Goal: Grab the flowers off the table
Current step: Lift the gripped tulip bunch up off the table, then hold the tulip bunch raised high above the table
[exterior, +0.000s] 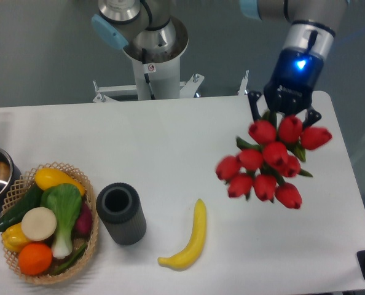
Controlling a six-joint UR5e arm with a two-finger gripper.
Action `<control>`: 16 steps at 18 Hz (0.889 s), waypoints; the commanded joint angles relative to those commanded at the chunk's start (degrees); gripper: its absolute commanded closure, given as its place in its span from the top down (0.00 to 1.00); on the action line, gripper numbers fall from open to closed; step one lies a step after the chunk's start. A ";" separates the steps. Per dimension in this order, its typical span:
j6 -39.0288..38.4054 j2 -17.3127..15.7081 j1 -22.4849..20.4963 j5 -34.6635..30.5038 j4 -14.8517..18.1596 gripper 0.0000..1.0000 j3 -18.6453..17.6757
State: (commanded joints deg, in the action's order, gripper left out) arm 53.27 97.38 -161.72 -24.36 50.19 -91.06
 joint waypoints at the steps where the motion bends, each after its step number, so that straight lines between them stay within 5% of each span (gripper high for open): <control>1: 0.00 -0.09 0.09 1.92 0.00 0.23 0.00; 5: -0.53 0.26 -0.08 9.49 0.00 0.23 -0.44; 16: -2.38 0.44 0.27 12.49 -0.09 0.23 -1.67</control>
State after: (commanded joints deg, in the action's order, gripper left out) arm 50.89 97.82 -161.46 -11.87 50.10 -92.72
